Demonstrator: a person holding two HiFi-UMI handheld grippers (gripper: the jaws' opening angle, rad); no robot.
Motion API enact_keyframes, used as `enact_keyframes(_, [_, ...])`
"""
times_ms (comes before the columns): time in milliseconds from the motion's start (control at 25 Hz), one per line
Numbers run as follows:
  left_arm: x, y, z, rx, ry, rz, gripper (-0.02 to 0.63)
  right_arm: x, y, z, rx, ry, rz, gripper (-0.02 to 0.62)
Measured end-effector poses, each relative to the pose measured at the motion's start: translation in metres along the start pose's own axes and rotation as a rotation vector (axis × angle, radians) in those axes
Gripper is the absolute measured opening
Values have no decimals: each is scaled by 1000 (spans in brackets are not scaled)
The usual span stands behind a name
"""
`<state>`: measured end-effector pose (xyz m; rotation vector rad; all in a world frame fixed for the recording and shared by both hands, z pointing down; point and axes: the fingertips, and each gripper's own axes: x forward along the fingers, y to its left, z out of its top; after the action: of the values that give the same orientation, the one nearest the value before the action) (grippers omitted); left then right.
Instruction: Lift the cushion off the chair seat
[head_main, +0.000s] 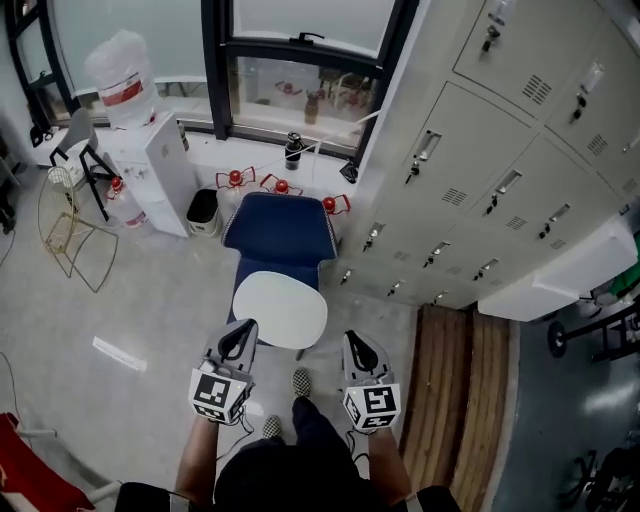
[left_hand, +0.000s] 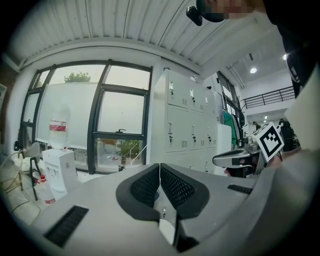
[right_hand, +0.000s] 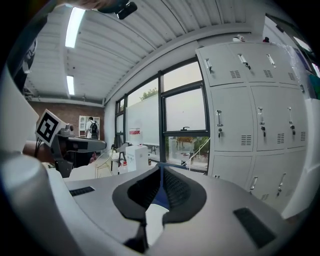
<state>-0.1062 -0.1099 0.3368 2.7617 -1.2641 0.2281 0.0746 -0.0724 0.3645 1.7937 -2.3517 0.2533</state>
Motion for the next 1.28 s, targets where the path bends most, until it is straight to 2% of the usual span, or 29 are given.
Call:
enact_keyframes(160, [35, 6, -1, 1, 8, 12, 20, 31, -27, -4, 47, 12, 19, 35])
enact_keyframes(320, [59, 14, -12, -24, 10, 27, 20, 57, -45, -11, 49, 30, 34, 35])
enact_keyframes(680, [112, 20, -54, -79, 12, 26, 20, 103, -83, -46, 71, 72, 39, 35])
enact_keyframes(800, [126, 21, -75, -70, 56, 13, 20, 115, -94, -65, 85, 88, 24, 35])
enact_keyframes(1000, [146, 30, -114, -100, 74, 16, 20, 135, -106, -111, 108, 136, 12, 35])
enact_keyframes(1280, [163, 37, -180, -119, 160, 5, 20, 161, -106, -177, 124, 204, 21, 35])
